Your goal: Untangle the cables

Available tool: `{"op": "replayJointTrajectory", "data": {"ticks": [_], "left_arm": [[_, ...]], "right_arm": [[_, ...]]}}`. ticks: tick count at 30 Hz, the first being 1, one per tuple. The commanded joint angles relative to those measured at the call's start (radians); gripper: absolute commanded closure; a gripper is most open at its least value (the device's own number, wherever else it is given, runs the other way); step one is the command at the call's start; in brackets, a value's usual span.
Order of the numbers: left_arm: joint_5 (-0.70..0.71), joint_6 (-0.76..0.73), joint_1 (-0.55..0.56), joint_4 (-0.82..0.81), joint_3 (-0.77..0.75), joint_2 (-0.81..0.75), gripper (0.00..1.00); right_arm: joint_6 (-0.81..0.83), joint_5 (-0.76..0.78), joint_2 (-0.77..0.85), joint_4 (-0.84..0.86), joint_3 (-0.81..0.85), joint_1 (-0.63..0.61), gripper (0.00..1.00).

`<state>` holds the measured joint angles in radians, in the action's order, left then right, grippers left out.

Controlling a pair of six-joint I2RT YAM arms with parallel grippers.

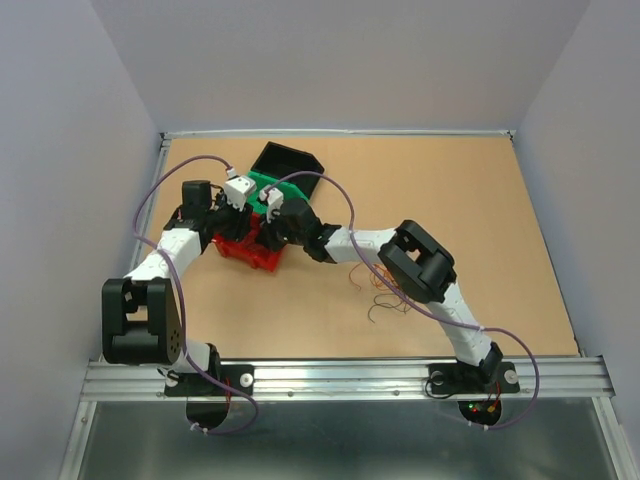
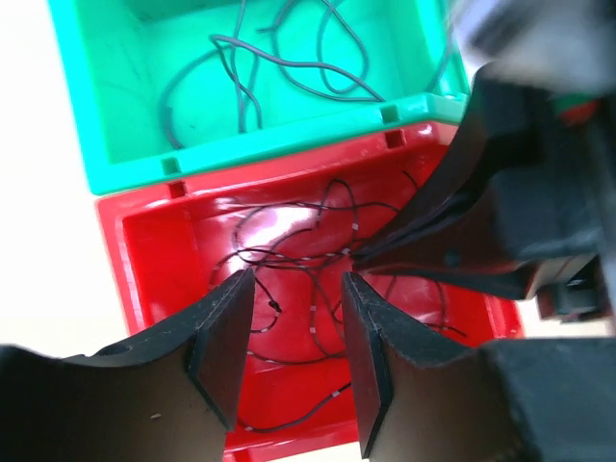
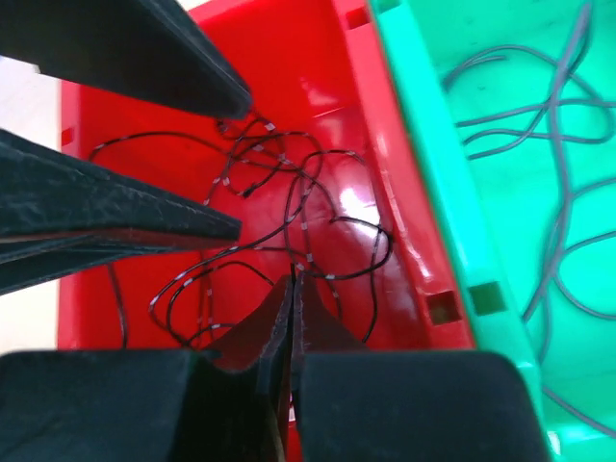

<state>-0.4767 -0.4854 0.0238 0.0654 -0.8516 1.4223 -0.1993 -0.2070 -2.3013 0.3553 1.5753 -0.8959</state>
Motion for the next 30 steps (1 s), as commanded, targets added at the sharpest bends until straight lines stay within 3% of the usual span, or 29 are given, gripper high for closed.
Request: {"op": "replayJointTrajectory", "data": {"ticks": [1,6,11,14,16,19,24,25,27,28,30], "left_arm": [[0.021,0.025,-0.005,-0.058,-0.017,-0.036,0.48],[0.039,0.053,-0.015,-0.11,-0.001,-0.054,0.48],[0.021,0.09,-0.065,-0.148,0.009,-0.101,0.45],[0.01,0.099,-0.079,-0.17,0.023,-0.154,0.41],[-0.002,0.088,-0.079,-0.171,0.029,-0.19,0.36],[-0.075,0.067,-0.07,-0.168,0.039,-0.276,0.3],[0.033,0.056,0.18,-0.122,-0.023,-0.304,0.27],[0.038,0.053,0.286,-0.122,-0.027,-0.295,0.23],[0.038,0.054,0.385,-0.122,-0.058,-0.238,0.16],[0.068,0.054,0.481,-0.122,-0.073,-0.188,0.08],[0.111,0.048,0.615,-0.124,-0.127,-0.137,0.04]], "right_arm": [[0.031,0.089,0.002,-0.081,0.071,-0.017,0.96],[0.035,0.136,0.063,0.008,0.016,-0.017,0.65],[0.031,0.149,0.196,0.102,-0.075,-0.017,0.56],[0.012,0.159,0.324,0.223,-0.23,-0.017,0.46],[0.001,0.201,0.393,0.244,-0.366,-0.017,0.32],[-0.003,0.345,0.554,0.237,-0.529,-0.015,0.22],[-0.043,0.552,0.837,0.05,-0.699,0.0,0.14],[-0.061,0.643,0.94,0.041,-0.737,0.0,0.13],[-0.087,0.739,1.061,0.015,-0.842,0.002,0.12],[-0.107,0.82,1.18,0.005,-0.874,0.002,0.11],[-0.127,0.904,1.354,-0.022,-0.961,0.005,0.11]]}}
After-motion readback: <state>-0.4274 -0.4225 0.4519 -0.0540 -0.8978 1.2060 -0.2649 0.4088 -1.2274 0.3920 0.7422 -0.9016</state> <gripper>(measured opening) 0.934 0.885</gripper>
